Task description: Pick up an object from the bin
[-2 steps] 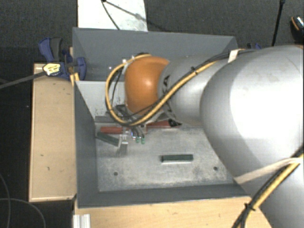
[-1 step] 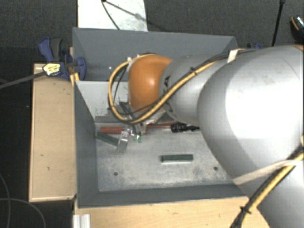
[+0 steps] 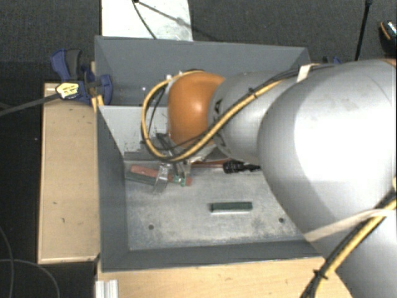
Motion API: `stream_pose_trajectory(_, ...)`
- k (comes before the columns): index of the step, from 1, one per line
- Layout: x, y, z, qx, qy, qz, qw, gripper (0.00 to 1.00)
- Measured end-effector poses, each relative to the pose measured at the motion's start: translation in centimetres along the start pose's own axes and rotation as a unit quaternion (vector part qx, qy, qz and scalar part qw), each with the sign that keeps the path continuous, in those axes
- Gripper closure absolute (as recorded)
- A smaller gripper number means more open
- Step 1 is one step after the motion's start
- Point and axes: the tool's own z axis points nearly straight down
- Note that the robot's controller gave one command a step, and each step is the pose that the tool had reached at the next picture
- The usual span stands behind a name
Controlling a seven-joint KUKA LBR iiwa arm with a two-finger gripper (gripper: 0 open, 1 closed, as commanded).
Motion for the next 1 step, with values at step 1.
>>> stream_pose_trajectory(1,0.69,-3.44,-15.25,-0.001,-0.0031,-0.041,0.9992,1.00)
